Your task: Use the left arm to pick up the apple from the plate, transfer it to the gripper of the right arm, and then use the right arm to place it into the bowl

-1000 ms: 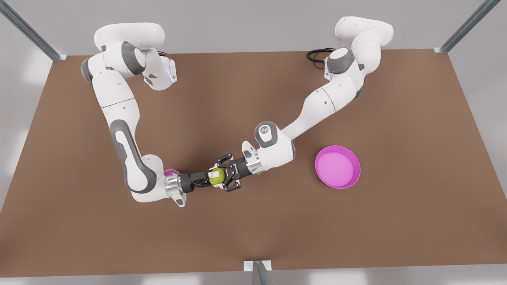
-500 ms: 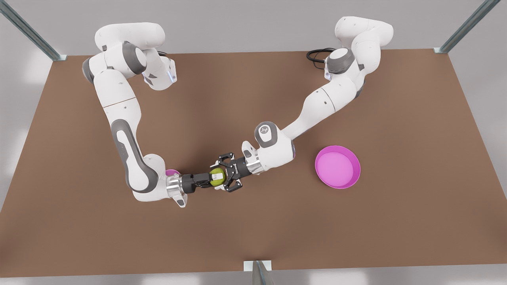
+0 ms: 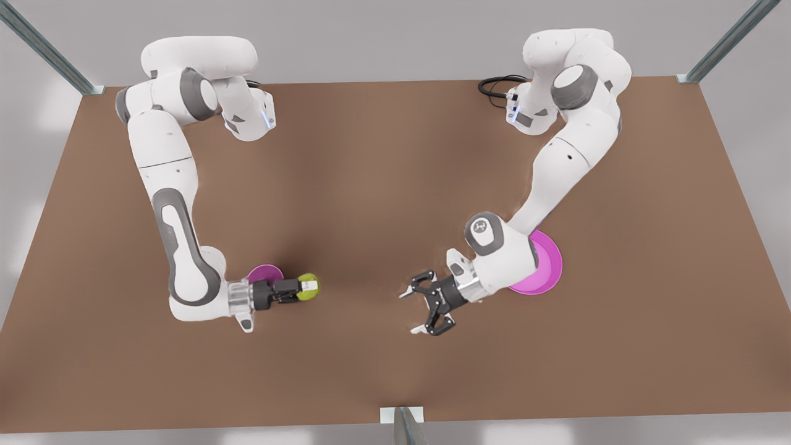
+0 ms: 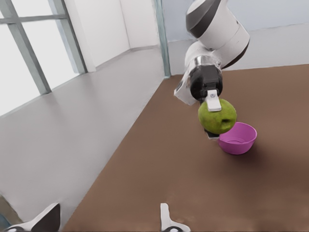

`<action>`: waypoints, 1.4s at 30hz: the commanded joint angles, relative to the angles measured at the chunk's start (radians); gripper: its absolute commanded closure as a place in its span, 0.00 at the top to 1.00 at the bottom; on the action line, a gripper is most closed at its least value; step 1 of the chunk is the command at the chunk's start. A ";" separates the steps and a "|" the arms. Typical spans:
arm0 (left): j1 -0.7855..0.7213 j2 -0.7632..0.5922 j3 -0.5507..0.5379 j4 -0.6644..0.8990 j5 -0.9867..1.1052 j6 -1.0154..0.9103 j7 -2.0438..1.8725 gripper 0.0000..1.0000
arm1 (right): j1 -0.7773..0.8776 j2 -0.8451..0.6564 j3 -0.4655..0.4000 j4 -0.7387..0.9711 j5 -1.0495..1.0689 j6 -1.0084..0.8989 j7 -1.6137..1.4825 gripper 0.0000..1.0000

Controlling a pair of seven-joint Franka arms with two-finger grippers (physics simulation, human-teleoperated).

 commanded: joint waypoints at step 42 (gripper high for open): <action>-0.187 -0.753 0.867 -0.091 0.292 -1.188 -1.523 1.00 | -0.101 -0.188 0.052 0.292 -1.186 0.046 0.158 1.00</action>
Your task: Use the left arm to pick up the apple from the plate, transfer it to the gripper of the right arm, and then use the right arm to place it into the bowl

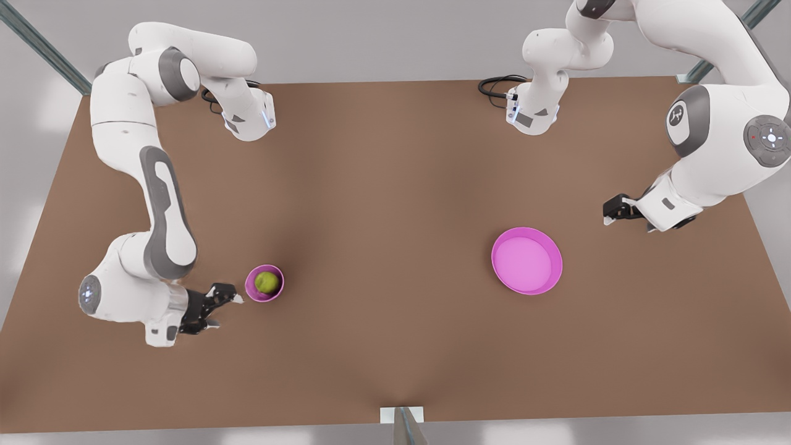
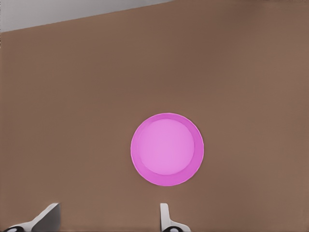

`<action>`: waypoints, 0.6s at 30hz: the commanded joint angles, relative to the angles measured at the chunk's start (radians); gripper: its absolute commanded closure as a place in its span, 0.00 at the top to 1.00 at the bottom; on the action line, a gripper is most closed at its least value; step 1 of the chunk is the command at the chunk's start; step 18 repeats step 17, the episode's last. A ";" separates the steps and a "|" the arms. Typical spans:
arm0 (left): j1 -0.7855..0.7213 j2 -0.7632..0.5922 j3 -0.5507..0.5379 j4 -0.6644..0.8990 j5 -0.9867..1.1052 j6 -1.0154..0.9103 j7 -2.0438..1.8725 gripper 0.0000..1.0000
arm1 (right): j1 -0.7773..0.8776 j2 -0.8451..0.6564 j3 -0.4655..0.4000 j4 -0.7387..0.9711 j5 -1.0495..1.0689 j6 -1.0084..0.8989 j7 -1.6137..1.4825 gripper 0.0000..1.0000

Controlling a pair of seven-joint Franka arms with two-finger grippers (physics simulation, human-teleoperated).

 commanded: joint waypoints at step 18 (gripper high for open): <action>-0.003 0.115 -0.003 0.097 0.001 0.005 -0.197 1.00 | 0.163 -0.473 -0.234 -0.155 -0.251 -0.340 0.775 1.00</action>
